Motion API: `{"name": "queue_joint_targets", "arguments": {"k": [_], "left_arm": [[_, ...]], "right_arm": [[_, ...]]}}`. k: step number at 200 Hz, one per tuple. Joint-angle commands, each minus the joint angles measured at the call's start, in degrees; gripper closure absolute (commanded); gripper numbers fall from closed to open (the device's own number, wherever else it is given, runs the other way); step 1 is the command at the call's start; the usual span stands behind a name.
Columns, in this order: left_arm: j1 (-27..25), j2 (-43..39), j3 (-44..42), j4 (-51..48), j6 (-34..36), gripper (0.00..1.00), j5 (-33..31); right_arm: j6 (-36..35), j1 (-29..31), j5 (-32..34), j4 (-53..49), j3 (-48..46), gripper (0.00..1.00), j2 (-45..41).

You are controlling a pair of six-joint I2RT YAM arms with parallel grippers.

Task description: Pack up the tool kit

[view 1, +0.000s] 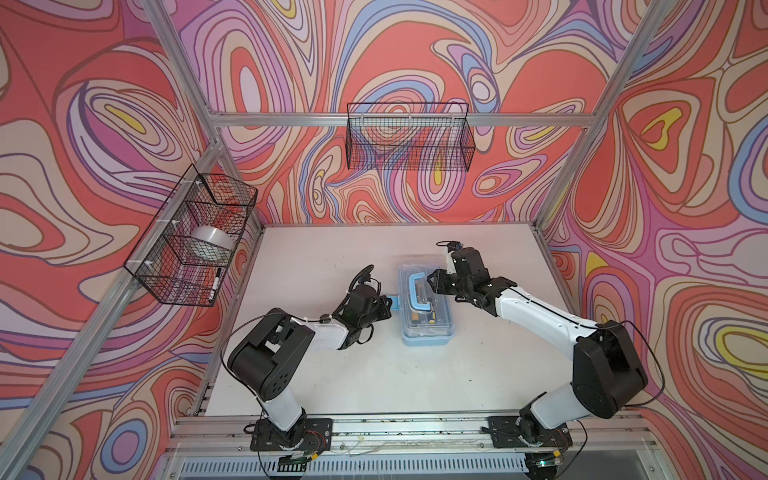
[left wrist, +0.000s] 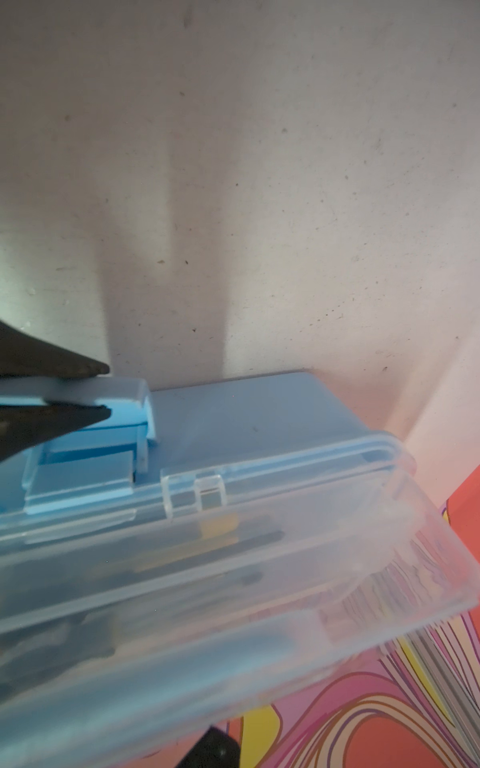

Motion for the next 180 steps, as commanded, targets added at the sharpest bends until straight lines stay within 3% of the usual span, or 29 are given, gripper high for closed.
{"name": "queue_joint_targets", "arguments": {"k": [1,132,180], "left_arm": [[0.08,-2.11,1.43,-0.62,1.56,0.92,2.53],[0.08,-10.32,5.40,-11.62,1.81,0.96,1.55],[0.08,-10.46,5.68,-12.46,0.69,0.95,1.80]], "right_arm": [[-0.51,-0.41,1.21,-3.01,0.90,0.61,1.23],[0.09,-3.37,4.87,-8.11,1.07,0.62,-4.73],[1.90,-6.52,1.49,-14.42,1.24,0.62,-4.89]]}}
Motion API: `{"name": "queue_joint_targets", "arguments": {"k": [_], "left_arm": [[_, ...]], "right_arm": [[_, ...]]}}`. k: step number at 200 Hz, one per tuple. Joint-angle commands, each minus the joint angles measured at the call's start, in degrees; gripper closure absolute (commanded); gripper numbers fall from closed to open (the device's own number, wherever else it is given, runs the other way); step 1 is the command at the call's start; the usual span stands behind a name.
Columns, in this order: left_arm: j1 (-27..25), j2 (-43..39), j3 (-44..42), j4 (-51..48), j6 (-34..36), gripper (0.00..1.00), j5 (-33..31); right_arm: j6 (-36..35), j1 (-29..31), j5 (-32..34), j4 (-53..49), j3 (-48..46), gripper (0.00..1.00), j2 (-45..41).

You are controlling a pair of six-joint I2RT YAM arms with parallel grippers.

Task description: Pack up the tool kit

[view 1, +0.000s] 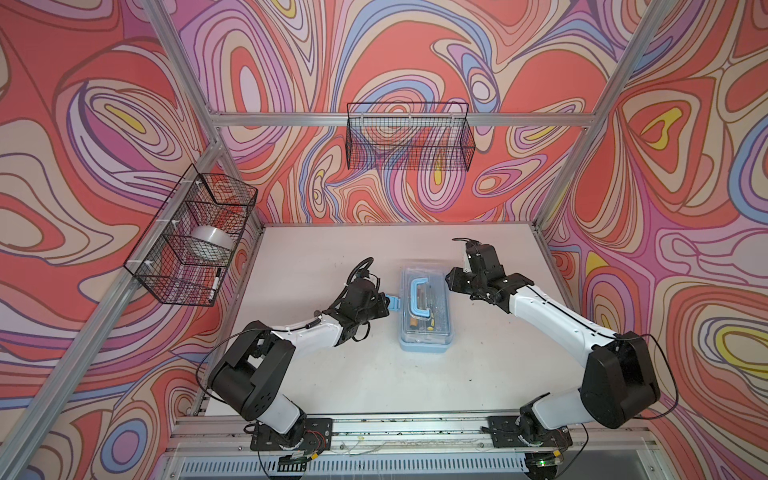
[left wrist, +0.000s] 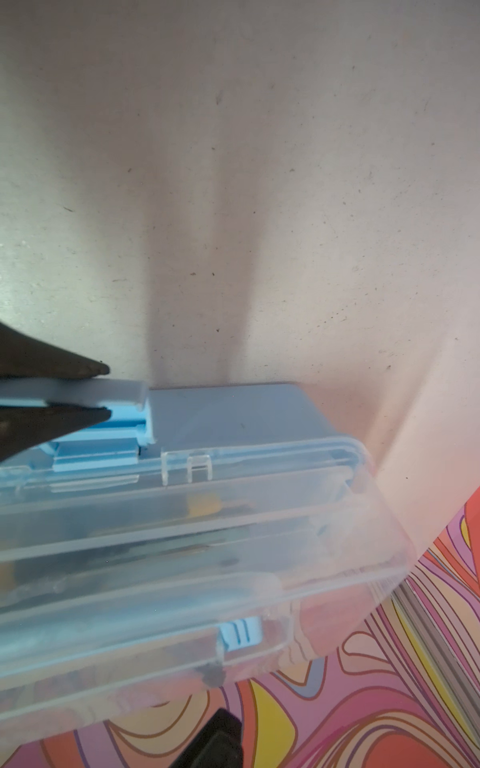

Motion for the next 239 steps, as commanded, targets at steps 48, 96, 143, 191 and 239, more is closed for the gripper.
{"name": "queue_joint_targets", "arguments": {"k": [48,96,143,191,239], "left_arm": [[-0.05,-2.86,2.25,3.00,-1.35,0.93,2.43],[-0.05,-2.88,1.60,4.39,-2.41,0.90,3.14],[-0.05,-2.68,0.69,6.69,-4.57,0.88,4.47],[-0.05,-3.17,0.65,7.30,-5.18,0.87,4.90],[-0.05,-3.40,0.75,7.93,-5.75,0.84,5.54]], "right_arm": [[2.19,-0.88,-6.44,-3.93,-0.65,0.61,0.62],[1.26,-0.89,-11.20,-2.10,0.40,0.63,4.04],[0.49,-0.93,-15.62,0.46,1.02,0.63,6.53],[0.42,-0.88,-19.95,4.23,2.71,0.64,9.87],[0.75,-0.93,-21.07,5.25,3.08,0.64,10.69]]}}
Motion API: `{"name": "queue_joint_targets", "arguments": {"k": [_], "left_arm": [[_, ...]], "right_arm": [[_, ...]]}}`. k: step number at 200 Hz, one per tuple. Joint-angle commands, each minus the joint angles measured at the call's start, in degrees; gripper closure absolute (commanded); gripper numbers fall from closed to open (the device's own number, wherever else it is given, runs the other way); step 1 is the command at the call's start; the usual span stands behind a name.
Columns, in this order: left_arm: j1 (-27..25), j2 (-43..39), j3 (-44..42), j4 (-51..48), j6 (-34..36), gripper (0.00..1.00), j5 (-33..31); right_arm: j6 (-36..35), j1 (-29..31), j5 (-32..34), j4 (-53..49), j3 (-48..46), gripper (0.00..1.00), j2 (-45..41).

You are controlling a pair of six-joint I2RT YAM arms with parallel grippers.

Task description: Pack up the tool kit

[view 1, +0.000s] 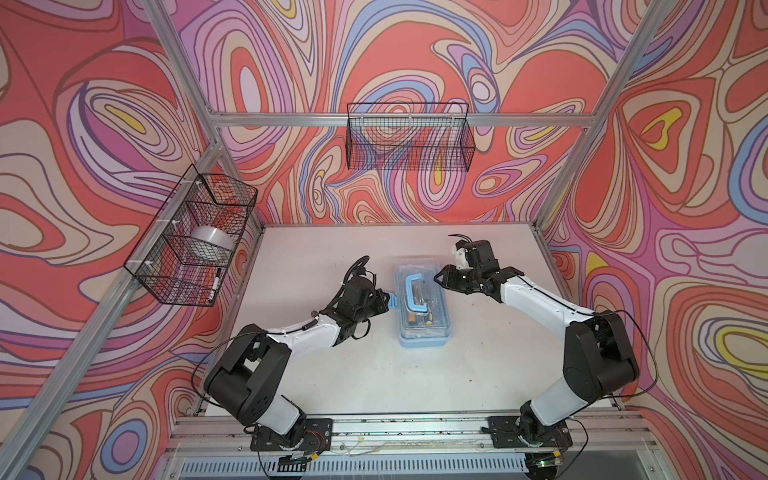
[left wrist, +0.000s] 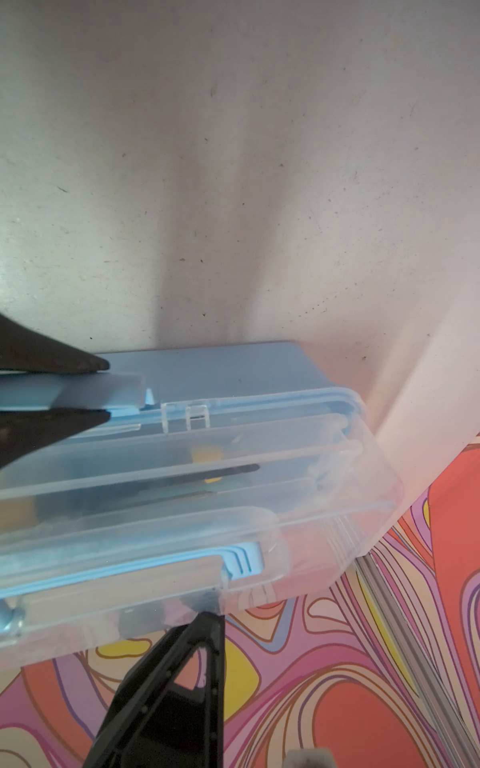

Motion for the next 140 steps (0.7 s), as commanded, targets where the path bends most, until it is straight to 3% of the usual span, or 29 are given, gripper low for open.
{"name": "queue_joint_targets", "arguments": {"k": [1,140], "left_arm": [[-0.71,-1.77,0.82,6.40,-1.10,0.85,4.60],[-0.71,-1.07,-0.17,9.90,-2.85,0.74,5.90]], "right_arm": [[-0.25,1.08,-4.48,0.07,0.20,0.64,2.06],[-0.85,1.06,-3.60,0.05,-0.53,0.65,2.28]]}}
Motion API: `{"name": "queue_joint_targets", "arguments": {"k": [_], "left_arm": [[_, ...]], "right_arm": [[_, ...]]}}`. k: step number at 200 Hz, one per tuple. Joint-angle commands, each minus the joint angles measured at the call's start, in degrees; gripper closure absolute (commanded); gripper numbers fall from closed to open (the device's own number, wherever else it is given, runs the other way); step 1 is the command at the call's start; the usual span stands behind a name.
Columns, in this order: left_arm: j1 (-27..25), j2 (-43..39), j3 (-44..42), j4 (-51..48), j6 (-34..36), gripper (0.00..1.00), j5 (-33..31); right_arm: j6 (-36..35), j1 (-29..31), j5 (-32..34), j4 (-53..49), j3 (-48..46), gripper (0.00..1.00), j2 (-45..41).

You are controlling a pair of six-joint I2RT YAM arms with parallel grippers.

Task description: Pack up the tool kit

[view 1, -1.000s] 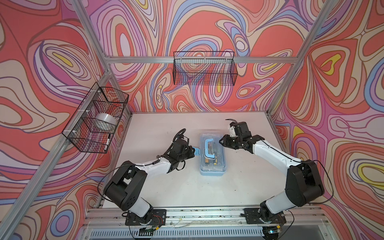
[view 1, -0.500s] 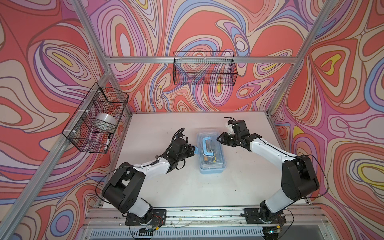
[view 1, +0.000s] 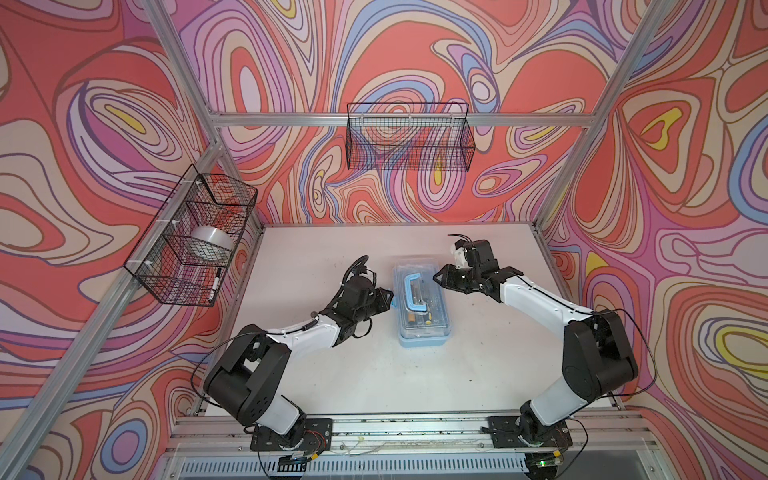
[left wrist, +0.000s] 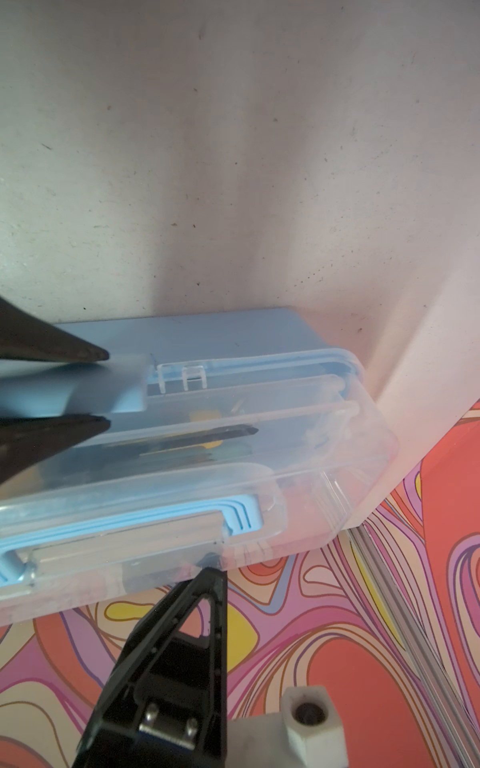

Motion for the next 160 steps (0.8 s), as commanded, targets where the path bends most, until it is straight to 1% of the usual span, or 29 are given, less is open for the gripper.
{"name": "queue_joint_targets", "arguments": {"k": [1,46,66,128,160], "left_arm": [[-0.64,-1.02,0.19,6.35,-1.13,0.74,3.43],[-0.64,-0.31,0.18,7.48,-1.72,0.72,3.93],[-0.64,0.15,0.00,7.93,-1.96,0.74,4.17],[-0.64,0.67,-2.11,8.40,-2.36,0.77,4.33],[-0.64,1.41,-3.86,10.47,-2.65,0.78,4.06]], "right_arm": [[-0.63,1.04,-3.31,-0.64,-0.53,0.65,2.02],[-0.78,1.10,-3.14,-0.63,-0.79,0.66,2.29],[-0.87,1.10,-2.96,-0.70,-0.74,0.66,2.33],[-0.98,1.10,-2.87,-1.24,-0.53,0.66,2.72],[-0.98,1.10,-2.96,-1.24,-0.44,0.67,2.90]]}}
